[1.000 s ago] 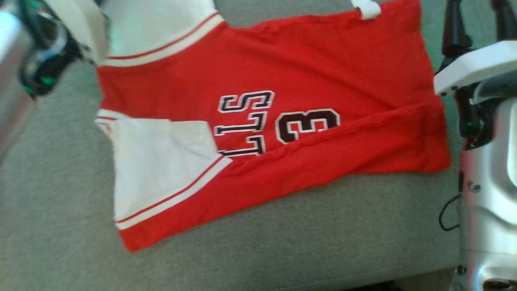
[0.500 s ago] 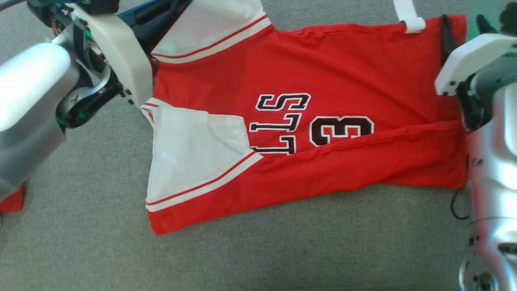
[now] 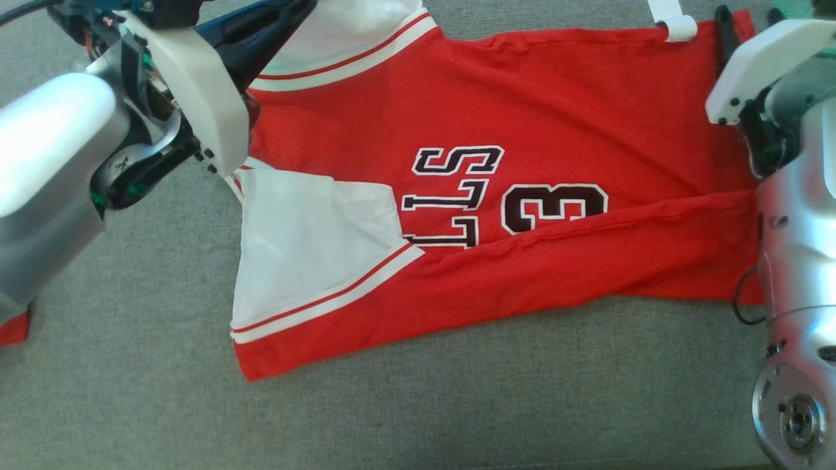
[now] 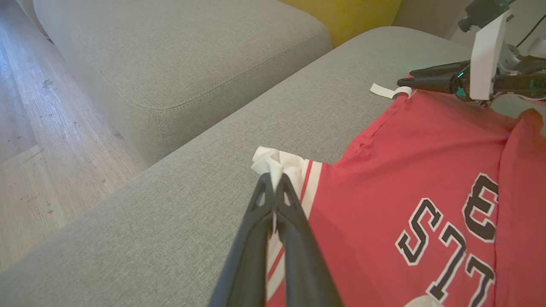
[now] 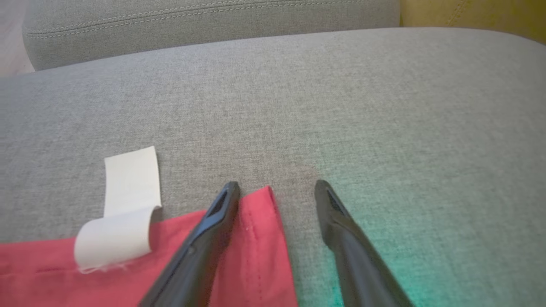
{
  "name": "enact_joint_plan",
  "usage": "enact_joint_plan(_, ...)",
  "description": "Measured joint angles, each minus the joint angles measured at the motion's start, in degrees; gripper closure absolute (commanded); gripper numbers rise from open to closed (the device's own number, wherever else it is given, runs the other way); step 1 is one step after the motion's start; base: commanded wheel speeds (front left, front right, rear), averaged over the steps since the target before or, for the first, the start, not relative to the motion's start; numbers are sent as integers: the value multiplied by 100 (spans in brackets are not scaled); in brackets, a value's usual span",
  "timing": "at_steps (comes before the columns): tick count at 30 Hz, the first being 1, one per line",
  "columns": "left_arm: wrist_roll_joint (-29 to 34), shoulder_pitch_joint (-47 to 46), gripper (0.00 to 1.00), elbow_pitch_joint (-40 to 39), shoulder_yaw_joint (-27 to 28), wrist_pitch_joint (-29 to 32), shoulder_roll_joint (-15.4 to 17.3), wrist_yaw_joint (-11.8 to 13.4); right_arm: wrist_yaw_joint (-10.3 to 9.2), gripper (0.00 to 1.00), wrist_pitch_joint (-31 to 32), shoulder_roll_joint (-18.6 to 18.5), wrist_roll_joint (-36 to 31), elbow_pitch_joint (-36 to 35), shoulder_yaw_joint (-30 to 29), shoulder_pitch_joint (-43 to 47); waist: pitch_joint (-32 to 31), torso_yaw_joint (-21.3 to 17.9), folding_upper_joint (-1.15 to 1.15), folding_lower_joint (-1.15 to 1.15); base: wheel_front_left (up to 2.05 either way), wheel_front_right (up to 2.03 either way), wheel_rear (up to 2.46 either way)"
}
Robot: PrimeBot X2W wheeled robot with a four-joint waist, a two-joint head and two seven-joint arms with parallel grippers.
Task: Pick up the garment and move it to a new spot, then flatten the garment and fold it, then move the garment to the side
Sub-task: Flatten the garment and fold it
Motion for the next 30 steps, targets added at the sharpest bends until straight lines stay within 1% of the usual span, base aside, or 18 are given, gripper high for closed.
enact_joint_plan(3,2,0,100,115,0,-1,0,66,0,100,-29,-21,127,115,180,-85,-15,-36,0,0,0,0,0)
enact_joint_plan(6,5,1,100,300,4,-70,1,154,0,100,-256,-31,275,204,311,-79,-60,-67,0,1,0,0,0)
enact_joint_plan(11,32,0,100,579,88,-360,1,249,0,100,-736,-53,697,205,423,-70,-128,-122,0,1,0,0,0)
enact_joint_plan(13,168,-4,100,723,146,-572,1,350,0,100,-894,-65,862,198,478,-72,-125,-137,0,1,0,0,0)
enact_joint_plan(18,333,-88,100,1112,242,-917,-44,347,0,100,-1189,-107,1232,172,568,-172,-70,-149,0,1,0,0,0)
enact_joint_plan(25,628,-454,100,1803,332,-1455,-467,345,0,100,-1562,-157,1470,158,714,-474,-9,-145,0,1,0,0,0)
enact_joint_plan(29,657,-558,100,2194,463,-1756,-650,333,0,100,-1675,-196,1595,252,849,-503,-39,-143,0,1,0,0,0)
enact_joint_plan(30,657,-552,100,2238,458,-1778,-693,287,0,100,-1675,-223,1644,274,900,-503,-60,-135,0,1,0,0,0)
